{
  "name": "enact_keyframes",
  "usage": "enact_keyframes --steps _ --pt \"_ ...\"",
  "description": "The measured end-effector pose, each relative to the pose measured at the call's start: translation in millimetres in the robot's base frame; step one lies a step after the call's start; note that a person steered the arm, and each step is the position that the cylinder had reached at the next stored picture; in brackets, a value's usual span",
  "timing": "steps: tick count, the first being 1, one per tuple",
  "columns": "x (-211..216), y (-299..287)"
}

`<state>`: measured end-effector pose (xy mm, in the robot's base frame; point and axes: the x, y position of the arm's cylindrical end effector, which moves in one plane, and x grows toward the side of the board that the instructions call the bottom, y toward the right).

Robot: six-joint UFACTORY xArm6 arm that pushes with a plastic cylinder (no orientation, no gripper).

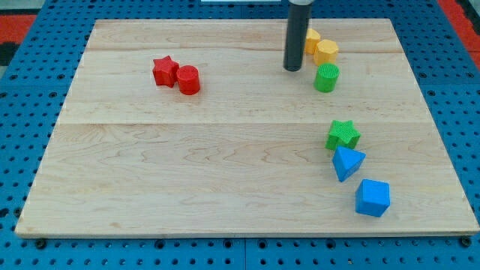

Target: Push the green circle towards the green star

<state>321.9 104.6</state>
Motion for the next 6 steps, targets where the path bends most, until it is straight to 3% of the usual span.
enact_keyframes --steps 1,2,3,4,5,6 --pt "1.6 32.1" --pt "49.6 31.8" --pt "60.6 15.8" --pt "40.1 16.6" --pt "54.1 77.4" --pt "61.5 91.1"
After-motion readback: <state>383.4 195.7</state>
